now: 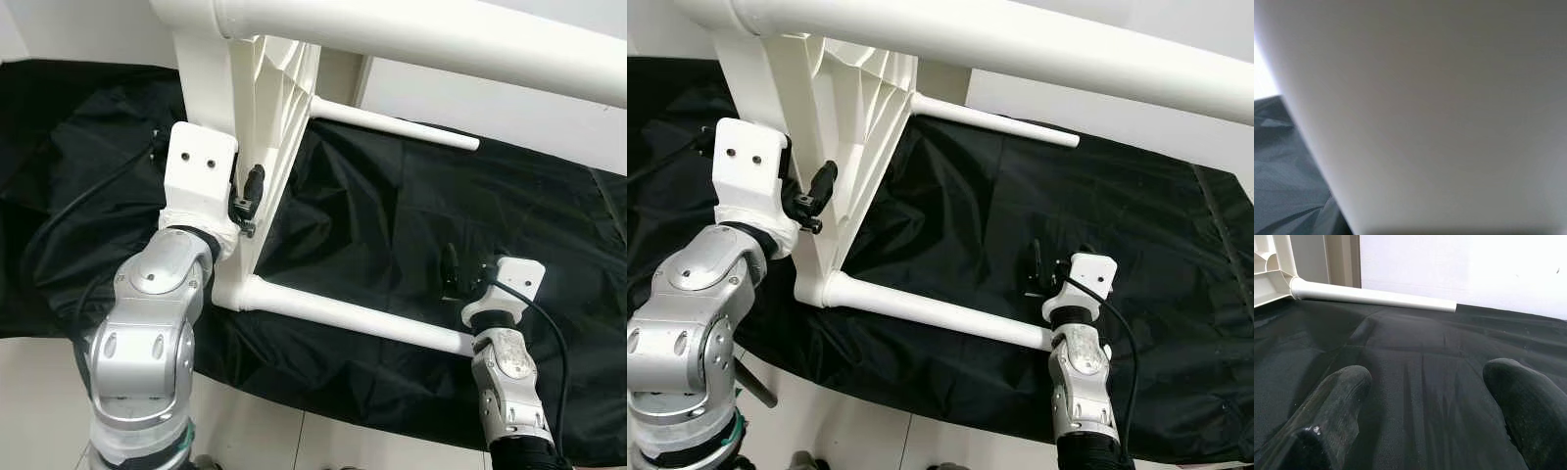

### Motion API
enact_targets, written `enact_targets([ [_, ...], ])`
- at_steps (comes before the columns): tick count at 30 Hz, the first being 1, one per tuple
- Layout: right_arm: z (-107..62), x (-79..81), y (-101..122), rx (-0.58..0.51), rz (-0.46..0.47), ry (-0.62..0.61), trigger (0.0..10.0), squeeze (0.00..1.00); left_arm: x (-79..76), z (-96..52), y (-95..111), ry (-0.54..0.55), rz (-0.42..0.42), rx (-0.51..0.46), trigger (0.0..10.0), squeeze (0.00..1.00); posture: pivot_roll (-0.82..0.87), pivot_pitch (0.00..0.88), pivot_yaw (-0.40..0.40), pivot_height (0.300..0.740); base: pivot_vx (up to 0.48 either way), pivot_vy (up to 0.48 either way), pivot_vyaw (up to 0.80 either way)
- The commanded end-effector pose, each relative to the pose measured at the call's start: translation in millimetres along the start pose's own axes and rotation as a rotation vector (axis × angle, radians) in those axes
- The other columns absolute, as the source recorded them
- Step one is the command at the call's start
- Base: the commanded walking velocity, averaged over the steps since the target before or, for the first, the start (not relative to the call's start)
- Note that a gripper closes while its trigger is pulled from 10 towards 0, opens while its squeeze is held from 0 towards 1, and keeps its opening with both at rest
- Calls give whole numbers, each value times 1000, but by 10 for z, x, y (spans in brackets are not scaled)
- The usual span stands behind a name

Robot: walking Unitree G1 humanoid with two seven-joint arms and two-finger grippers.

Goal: Building children table

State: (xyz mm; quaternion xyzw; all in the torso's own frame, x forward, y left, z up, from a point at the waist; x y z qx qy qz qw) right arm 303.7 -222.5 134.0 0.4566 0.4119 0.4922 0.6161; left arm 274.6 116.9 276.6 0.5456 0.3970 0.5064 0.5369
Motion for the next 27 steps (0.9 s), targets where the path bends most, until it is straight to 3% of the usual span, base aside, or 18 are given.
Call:
enact_targets([
  [1,-4,-37,-11,-3,2,-11,10000,0,158,-27,-93,130,39,39,10000,1000,60,84,-94,740,0,0,0],
  [7,-10,-50,-17,-3,2,-15,10000,0,99,-17,-103,71,64,42,10000,1000,58,86,-89,740,0,0,0],
  [8,-18,-55,-23,-3,2,-18,10000,0,64,-12,-127,31,97,44,10000,800,54,86,-82,740,0,0,0],
  [9,-28,-60,-27,-2,1,-21,10000,0,49,-15,-145,4,150,37,10000,0,52,87,-78,740,0,0,0],
  [11,-39,-66,-32,-2,1,-26,10000,0,35,-29,-176,-26,199,35,10000,0,50,87,-75,740,0,0,0],
  [18,-46,-90,-38,-3,-1,-35,10000,0,68,-87,-254,-25,195,80,10000,0,50,87,-75,740,0,0,0],
  [21,-44,-97,-39,-3,-1,-36,10000,0,10,-151,-267,-62,213,83,10000,0,50,86,-70,740,0,0,0],
  [25,-33,-77,-49,-1,2,-30,10000,0,-54,-197,-218,-128,181,46,10000,0,61,88,-80,740,0,0,0],
  [27,-9,-44,-50,-1,5,-19,10000,0,-127,-277,-147,-234,171,-23,10000,0,69,87,-84,740,0,0,0],
])
Point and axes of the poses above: a point about 5 cm out from each wrist's last joint towards the gripper, its own z axis pointing out of the wrist towards the gripper, its own y axis along the axis of the wrist's last joint, x = y × z, the point moved 2 cm from there along z, pointing out of the wrist towards the gripper, and after that the axes turned 4 degrees about -z, right-handed, at the moved point
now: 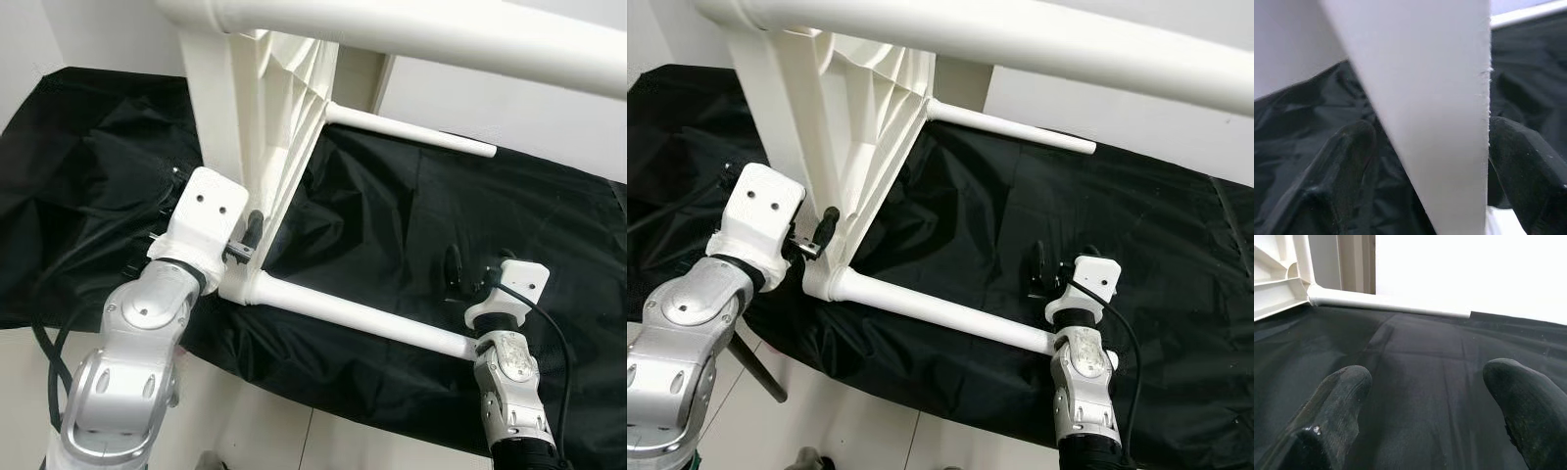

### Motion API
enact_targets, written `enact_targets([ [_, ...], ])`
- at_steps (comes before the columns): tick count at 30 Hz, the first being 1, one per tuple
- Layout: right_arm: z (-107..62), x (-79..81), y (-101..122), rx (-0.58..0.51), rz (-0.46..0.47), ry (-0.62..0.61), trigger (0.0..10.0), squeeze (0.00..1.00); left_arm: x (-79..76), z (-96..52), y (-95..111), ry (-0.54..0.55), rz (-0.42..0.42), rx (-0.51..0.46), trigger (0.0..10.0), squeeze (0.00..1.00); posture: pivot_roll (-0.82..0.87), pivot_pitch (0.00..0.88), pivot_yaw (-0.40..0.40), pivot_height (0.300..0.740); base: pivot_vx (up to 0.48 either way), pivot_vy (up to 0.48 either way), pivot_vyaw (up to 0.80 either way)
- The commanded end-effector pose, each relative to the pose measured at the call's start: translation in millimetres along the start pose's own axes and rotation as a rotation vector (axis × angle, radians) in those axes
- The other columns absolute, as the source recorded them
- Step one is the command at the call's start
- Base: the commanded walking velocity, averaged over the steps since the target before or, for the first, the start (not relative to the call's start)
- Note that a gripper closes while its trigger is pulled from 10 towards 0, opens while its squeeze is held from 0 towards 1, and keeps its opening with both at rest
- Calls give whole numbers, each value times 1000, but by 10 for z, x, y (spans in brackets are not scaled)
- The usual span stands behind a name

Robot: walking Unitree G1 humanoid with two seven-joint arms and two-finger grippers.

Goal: Building children table

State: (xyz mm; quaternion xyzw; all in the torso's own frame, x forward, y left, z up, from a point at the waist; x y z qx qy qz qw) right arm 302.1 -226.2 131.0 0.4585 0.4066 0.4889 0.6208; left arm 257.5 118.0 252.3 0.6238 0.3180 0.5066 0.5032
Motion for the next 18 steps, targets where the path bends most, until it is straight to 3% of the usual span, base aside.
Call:
enact_targets([
  [1,8,-5,-22,3,8,-4,10000,0,-75,-78,85,-91,-5,-73,10000,0,69,87,-84,740,0,0,0],
  [6,66,33,-12,-2,14,10,10000,0,-102,-242,123,-237,-3,-134,10000,0,84,87,-89,740,0,0,0],
  [10,78,42,-10,-4,15,13,10000,0,-81,-269,133,-251,-3,-147,10000,0,84,87,-89,740,0,0,0],
  [12,95,52,-8,-5,17,16,10000,0,-70,-309,145,-288,-43,-155,10000,0,90,89,-89,740,0,0,0],
  [17,172,118,16,-17,24,36,10000,0,-98,-504,-40,-506,-152,-15,10000,0,107,98,-85,740,0,0,0],
  [18,172,118,16,-17,24,36,10000,0,-98,-504,-40,-506,-152,-15,10000,0,107,98,-85,740,0,0,0],
])
Point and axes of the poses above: a point about 5 cm out from each wrist's last joint towards the gripper, its own z axis pointing out of the wrist towards the gripper, its own y axis along the axis of the wrist's last joint, x = y × z, the point moved 2 cm from there along z, pointing out of the wrist towards the gripper, and after that the axes turned 4 degrees about -z, right-handed, at the moved point
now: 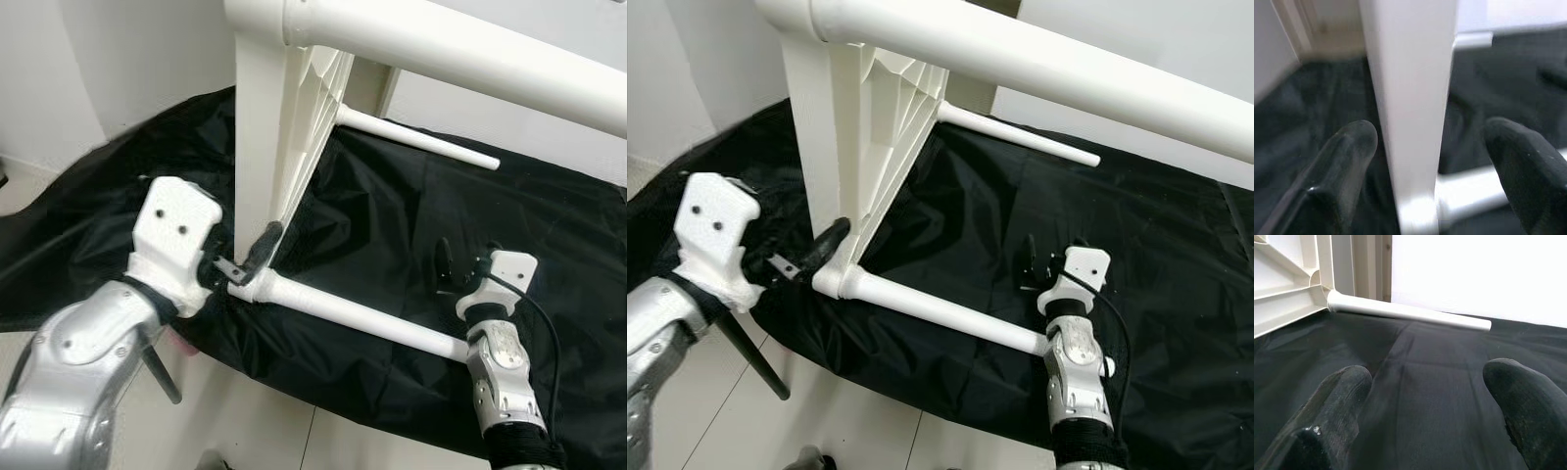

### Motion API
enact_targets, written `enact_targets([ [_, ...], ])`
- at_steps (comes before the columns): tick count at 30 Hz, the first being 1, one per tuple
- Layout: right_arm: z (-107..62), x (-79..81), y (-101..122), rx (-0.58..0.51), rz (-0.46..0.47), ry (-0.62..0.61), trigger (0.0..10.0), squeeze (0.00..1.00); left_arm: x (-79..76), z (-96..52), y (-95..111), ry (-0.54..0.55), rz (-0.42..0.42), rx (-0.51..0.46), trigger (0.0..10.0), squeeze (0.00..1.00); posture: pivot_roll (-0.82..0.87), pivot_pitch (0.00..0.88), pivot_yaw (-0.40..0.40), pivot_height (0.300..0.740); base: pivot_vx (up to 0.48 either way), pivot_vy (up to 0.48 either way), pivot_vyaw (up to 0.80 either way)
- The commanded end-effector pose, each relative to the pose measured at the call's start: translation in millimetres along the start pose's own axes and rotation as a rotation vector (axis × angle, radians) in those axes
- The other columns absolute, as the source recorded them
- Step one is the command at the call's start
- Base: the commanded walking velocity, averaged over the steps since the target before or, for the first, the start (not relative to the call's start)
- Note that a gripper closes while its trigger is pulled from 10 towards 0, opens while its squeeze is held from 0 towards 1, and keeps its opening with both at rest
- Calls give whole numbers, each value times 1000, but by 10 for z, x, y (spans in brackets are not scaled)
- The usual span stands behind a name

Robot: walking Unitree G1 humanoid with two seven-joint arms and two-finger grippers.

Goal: Building children table

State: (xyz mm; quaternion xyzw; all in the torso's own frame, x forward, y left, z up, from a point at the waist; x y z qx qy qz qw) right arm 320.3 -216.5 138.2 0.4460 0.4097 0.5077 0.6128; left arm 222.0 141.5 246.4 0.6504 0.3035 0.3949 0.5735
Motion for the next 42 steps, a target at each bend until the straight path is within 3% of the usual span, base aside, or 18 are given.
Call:
enact_targets([
  [1,9,6,-15,1,6,0,10000,0,-222,-92,-28,-319,-21,44,10000,0,109,98,-86,740,0,0,0],
  [4,17,16,-13,-1,8,2,10000,0,-244,-132,-52,-353,-44,64,10000,0,110,100,-86,740,0,0,0],
  [6,18,45,-30,3,13,7,10000,0,-309,-201,-104,-442,-128,84,10000,0,118,102,-88,740,0,0,0],
  [8,18,45,-30,3,13,7,10000,0,-309,-201,-104,-442,-128,84,10000,0,118,102,-88,740,0,0,0],
  [10,20,75,-45,5,14,16,10000,0,-347,-204,-141,-484,-224,75,10000,0,120,102,-85,740,0,0,0],
  [11,20,75,-45,5,14,16,10000,0,-347,-204,-141,-484,-224,75,10000,0,120,102,-85,740,0,0,0],
  [13,28,98,-47,3,16,21,10000,0,-464,-175,-194,-548,-299,75,10000,0,122,103,-83,740,0,0,0],
  [15,28,98,-47,3,16,21,10000,0,-464,-175,-194,-548,-299,75,10000,0,122,103,-83,740,0,0,0],
  [17,40,138,-40,-2,20,27,10000,0,-530,-121,-246,-572,-389,79,10000,0,107,102,-72,740,0,0,0],
  [18,40,138,-40,-2,20,27,10000,0,-530,-121,-246,-572,-389,79,10000,0,107,102,-72,740,0,0,0],
  [24,39,184,-38,-12,29,25,10000,0,-511,34,-348,-464,-421,100,10000,0,94,100,-51,740,0,0,0],
  [26,27,202,-52,-11,32,24,10000,0,-548,72,-363,-485,-505,92,10000,0,83,89,-45,740,0,0,0],
  [31,20,229,-57,-13,36,23,10000,0,-507,177,-430,-412,-507,102,10000,0,80,83,-41,740,0,0,0],
  [42,55,267,-49,-19,40,33,10000,0,-532,400,-433,-361,-501,77,10000,0,67,56,-39,740,0,0,0],
])
Point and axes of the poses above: a point about 5 cm out from each wrist's last joint towards the gripper, its own z axis pointing out of the wrist towards the gripper, its own y axis along the axis of the wrist's last joint, x = y × z, the point moved 2 cm from there along z, pointing out of the wrist towards the gripper, and after that the axes turned 4 degrees about -z, right-handed, at the moved point
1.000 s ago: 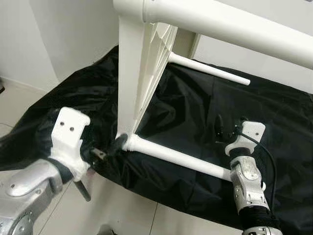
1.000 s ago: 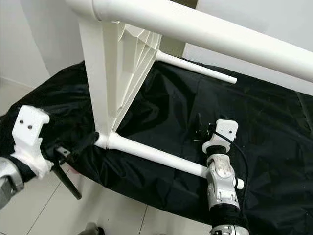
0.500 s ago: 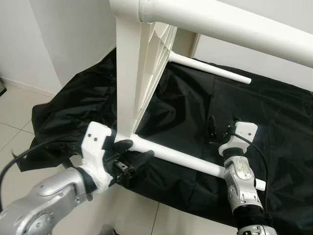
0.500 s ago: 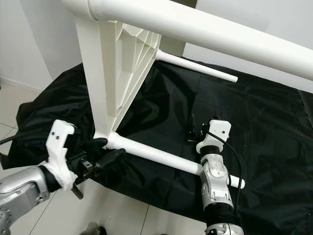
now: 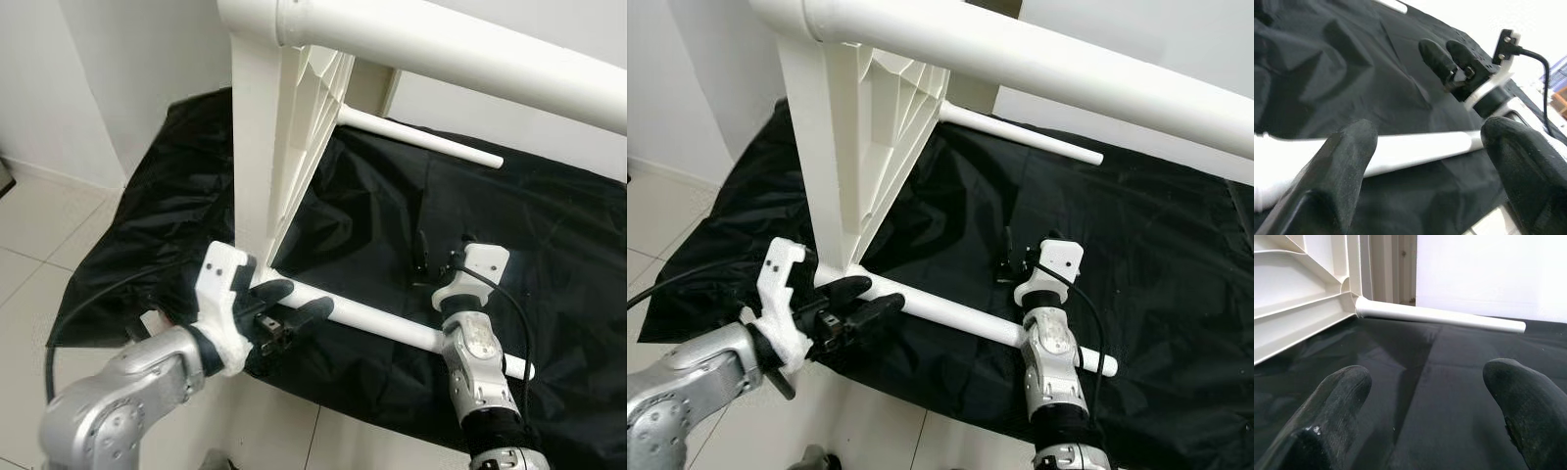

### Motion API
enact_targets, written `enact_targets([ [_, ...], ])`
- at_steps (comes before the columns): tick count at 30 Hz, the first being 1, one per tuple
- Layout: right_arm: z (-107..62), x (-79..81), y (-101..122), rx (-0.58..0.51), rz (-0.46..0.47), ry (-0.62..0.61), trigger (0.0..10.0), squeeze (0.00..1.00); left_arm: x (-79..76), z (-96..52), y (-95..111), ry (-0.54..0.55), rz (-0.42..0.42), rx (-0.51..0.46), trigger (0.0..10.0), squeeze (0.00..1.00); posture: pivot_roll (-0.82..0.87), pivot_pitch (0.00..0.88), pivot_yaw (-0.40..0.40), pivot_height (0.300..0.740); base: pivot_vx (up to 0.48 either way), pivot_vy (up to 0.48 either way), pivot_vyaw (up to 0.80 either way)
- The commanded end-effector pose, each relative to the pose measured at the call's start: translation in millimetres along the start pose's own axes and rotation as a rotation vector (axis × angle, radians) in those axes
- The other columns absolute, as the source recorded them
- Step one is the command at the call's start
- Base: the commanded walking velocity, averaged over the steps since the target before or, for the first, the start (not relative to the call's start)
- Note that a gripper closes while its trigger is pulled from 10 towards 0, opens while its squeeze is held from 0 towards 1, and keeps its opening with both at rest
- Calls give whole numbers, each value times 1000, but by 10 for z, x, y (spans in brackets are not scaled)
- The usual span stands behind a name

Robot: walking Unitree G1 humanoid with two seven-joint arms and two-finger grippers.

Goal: Building children table

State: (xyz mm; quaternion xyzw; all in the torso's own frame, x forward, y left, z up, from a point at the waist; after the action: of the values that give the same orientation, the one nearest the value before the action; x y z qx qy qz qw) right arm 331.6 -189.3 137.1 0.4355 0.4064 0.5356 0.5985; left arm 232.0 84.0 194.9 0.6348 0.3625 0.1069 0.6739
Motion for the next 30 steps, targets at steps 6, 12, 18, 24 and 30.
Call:
enact_targets([
  [6,-3,21,-21,2,12,15,10000,0,-3,110,34,11,18,-37,10000,0,61,35,-40,740,0,0,0],
  [12,0,69,-26,1,8,31,10000,0,40,186,67,41,37,-64,10000,0,58,26,-47,740,0,0,0],
  [18,19,107,-32,0,-4,43,10000,0,33,379,41,34,86,-66,10000,0,53,13,-43,740,0,0,0],
  [24,32,133,-27,-5,-8,48,10000,0,72,480,12,53,121,-69,10000,0,46,4,-37,740,0,0,0],
  [30,28,155,-35,-7,-9,40,10000,0,120,600,-46,76,254,-57,10000,0,39,2,-24,740,0,0,0],
])
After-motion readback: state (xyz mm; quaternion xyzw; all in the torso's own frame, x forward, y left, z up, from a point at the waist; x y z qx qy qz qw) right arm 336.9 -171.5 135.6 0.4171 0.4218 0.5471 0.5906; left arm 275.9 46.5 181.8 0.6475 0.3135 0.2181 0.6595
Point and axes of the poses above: a point about 5 cm out from each wrist's last joint towards the gripper, its own z axis pointing out of the wrist towards the gripper, its own y axis along the axis of the wrist's last joint, x = y × z, the point moved 2 cm from there along z, pointing out of the wrist towards the gripper, and after that the axes turned 4 degrees about -z, right-handed, at the moved point
